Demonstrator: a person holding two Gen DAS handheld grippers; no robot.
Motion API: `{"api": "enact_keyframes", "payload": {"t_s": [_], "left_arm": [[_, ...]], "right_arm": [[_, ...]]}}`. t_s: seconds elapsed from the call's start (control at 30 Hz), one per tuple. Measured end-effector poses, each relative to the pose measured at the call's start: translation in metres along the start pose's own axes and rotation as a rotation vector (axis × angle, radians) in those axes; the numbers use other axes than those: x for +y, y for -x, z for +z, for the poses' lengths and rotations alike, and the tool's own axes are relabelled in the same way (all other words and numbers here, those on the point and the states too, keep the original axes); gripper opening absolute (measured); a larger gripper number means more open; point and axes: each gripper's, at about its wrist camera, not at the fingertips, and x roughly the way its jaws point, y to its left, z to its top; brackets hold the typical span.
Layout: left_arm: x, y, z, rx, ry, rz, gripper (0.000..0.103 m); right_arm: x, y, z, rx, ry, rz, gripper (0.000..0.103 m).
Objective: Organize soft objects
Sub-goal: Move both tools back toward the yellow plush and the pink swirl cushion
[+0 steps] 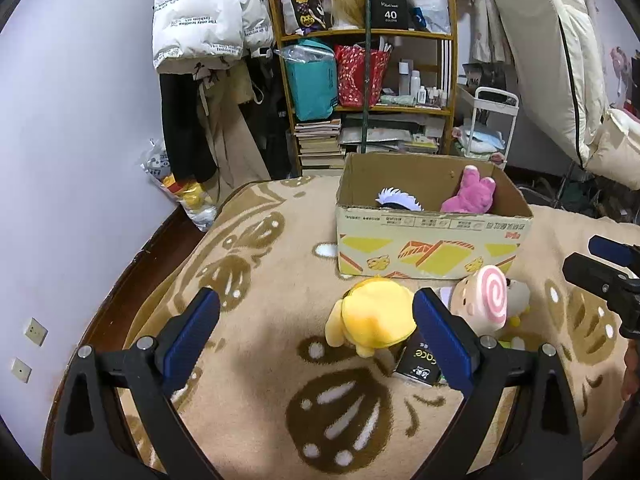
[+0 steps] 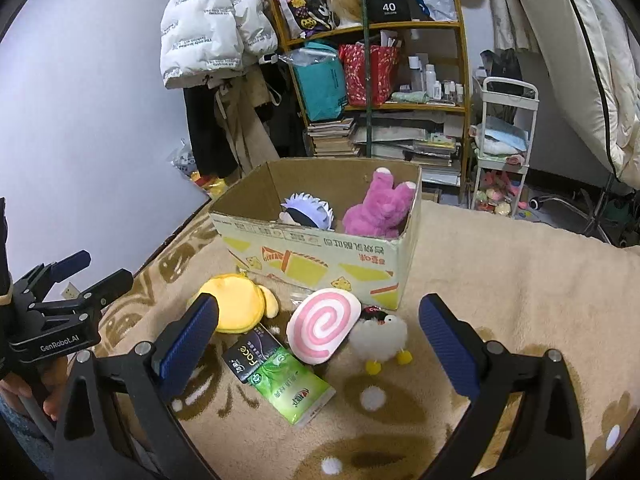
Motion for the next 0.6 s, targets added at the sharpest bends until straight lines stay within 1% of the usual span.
{"api": "enact_keyframes", "payload": {"t_s": [0.23,0.47,0.6], "left_arm": [[-0.003,-0.012,0.0,0.018,-0.018,0.001,0.096],[-0.012,-0.033,0.001,0.038,-0.04,-0.001,0.096],[-0.017,-0.05,0.002,0.074,-0.043,-0.02,0.096]], "right_arm": [[0.0,-0.006,-0.001,0.011,-0.001,-0.007,0.103],[-0.002,-0.025,-0.001,0.037,0.002,-0.02,0.103],[-0.001,-0.037,-0.001,0.053,0.004,-0.024,0.103]]}}
